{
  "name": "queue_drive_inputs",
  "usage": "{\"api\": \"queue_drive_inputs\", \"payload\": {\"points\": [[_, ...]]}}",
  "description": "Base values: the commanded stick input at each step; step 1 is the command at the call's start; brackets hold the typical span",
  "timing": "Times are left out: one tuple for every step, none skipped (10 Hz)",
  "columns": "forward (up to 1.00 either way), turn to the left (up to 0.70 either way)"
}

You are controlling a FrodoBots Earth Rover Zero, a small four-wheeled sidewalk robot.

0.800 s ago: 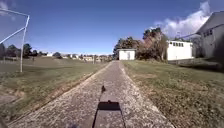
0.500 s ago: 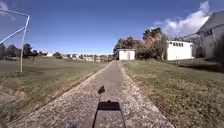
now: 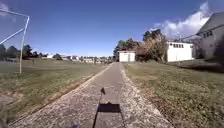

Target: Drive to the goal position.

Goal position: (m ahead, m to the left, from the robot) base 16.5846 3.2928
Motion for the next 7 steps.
{"api": "queue_drive_inputs", "payload": {"points": [[0.7,0.0],[0.7,0.0],[0.7,0.0],[0.7,0.0],[0.7,0.0],[0.7,0.0],[0.7,0.0]]}}
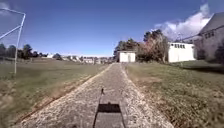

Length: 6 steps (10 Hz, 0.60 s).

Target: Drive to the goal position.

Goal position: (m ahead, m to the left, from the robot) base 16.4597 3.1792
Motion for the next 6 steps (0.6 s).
{"api": "queue_drive_inputs", "payload": {"points": [[0.7,0.0],[0.7,0.0],[0.7,0.0],[0.7,0.0],[0.7,0.0],[0.7,0.0]]}}
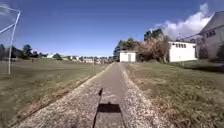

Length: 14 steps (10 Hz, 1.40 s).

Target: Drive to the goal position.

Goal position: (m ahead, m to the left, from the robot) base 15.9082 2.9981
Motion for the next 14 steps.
{"api": "queue_drive_inputs", "payload": {"points": [[0.7,0.0],[0.7,0.0],[0.7,0.0],[0.7,0.0],[0.7,0.0],[0.7,0.0],[0.7,0.0],[0.7,0.0],[0.7,0.0],[0.7,0.0],[0.7,0.0],[0.7,0.0],[0.7,0.0],[0.7,0.0]]}}
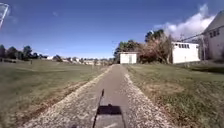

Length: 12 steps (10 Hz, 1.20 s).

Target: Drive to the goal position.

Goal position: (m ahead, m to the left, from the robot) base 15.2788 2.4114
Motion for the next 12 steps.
{"api": "queue_drive_inputs", "payload": {"points": [[0.7,0.0],[0.7,0.0],[0.7,0.0],[0.7,0.0],[0.7,0.0],[0.7,0.0],[0.7,0.0],[0.7,0.0],[0.7,0.0],[0.7,0.0],[0.7,0.0],[0.7,0.0]]}}
